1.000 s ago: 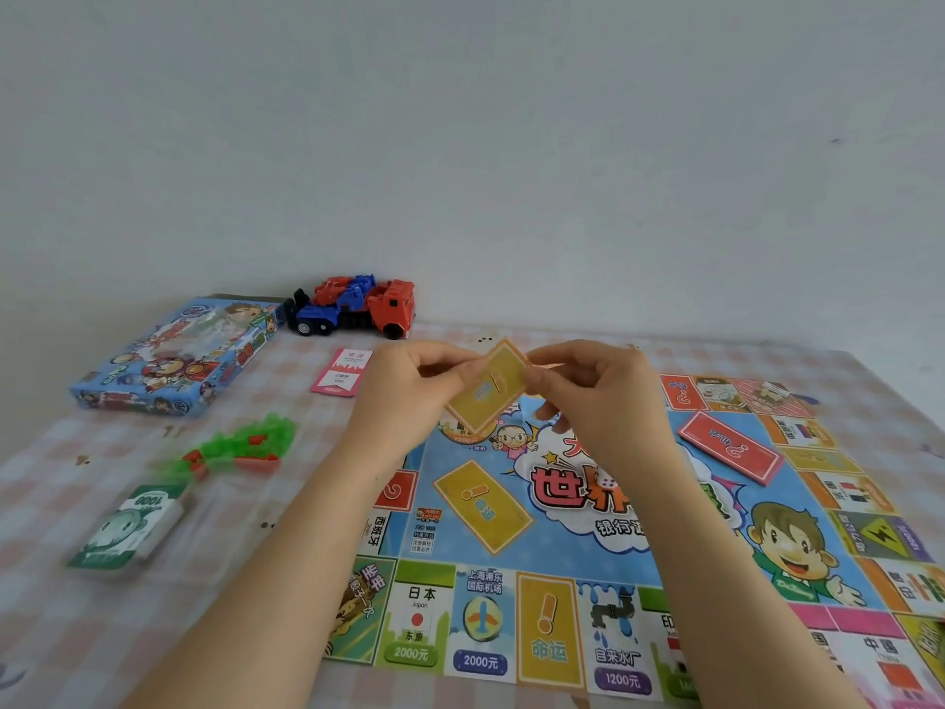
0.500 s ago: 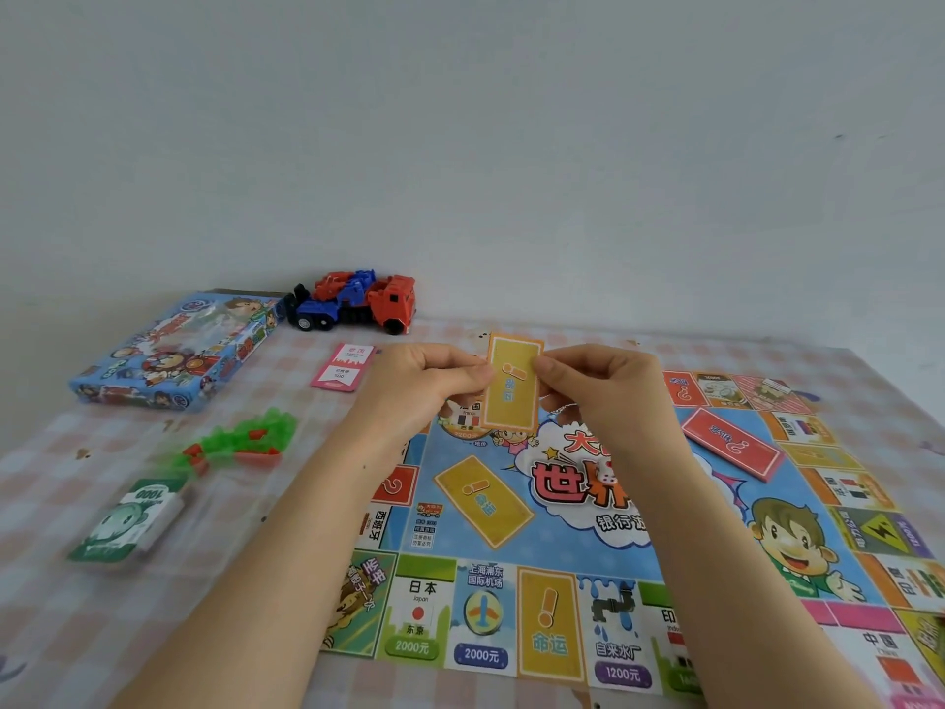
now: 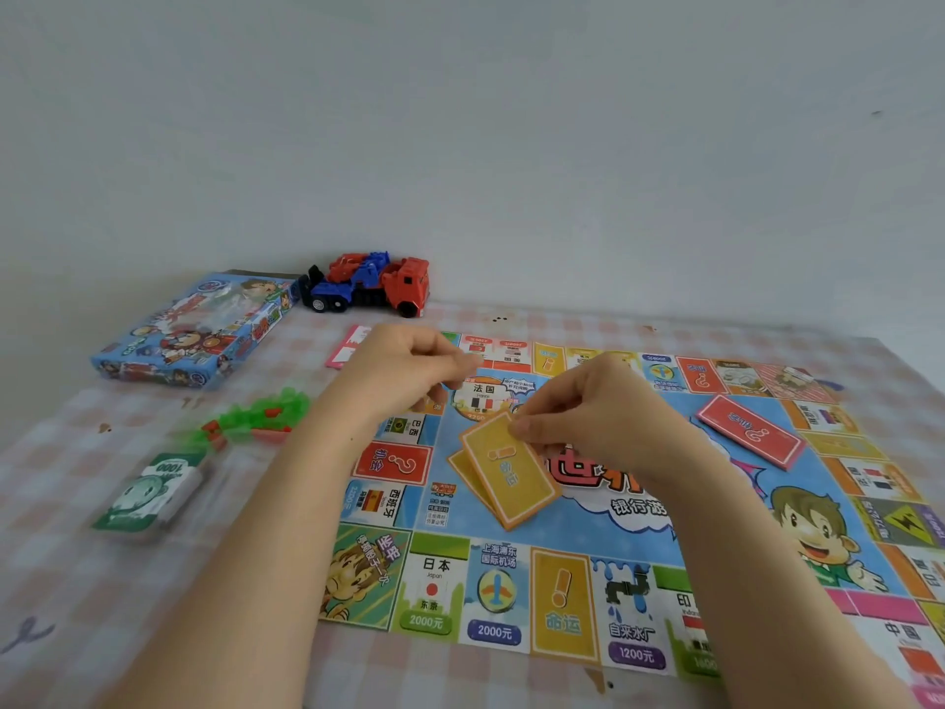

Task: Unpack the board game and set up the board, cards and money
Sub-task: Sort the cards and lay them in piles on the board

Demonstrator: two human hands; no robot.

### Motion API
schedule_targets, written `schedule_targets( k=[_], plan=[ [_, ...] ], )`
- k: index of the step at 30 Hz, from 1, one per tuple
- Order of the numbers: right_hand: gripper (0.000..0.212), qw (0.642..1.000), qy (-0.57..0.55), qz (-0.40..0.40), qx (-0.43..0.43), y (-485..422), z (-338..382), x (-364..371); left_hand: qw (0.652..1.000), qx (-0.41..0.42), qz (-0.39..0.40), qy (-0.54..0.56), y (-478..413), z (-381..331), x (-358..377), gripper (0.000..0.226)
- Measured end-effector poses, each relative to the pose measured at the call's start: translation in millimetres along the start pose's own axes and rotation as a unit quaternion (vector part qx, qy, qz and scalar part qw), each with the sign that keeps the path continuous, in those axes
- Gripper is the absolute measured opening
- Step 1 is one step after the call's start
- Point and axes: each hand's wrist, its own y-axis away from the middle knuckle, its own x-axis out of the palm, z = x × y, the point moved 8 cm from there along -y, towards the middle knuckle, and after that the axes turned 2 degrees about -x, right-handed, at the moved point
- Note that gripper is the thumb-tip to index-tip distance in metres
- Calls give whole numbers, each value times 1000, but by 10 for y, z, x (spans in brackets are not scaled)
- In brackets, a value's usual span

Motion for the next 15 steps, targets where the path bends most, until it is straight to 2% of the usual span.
schedule_targets(
  k=[5, 9, 15],
  plan=[
    [6, 991, 129, -14, -30, -21, 67, 76, 991, -27, 86, -94, 39, 76, 95, 10],
    [7, 986, 159, -31, -40, -42, 99, 138, 983, -54, 128, -121, 63, 136, 118, 12],
    [8, 984, 169, -31, -50, -55, 102, 185, 977, -73, 144, -141, 57, 201, 106, 11]
  ],
)
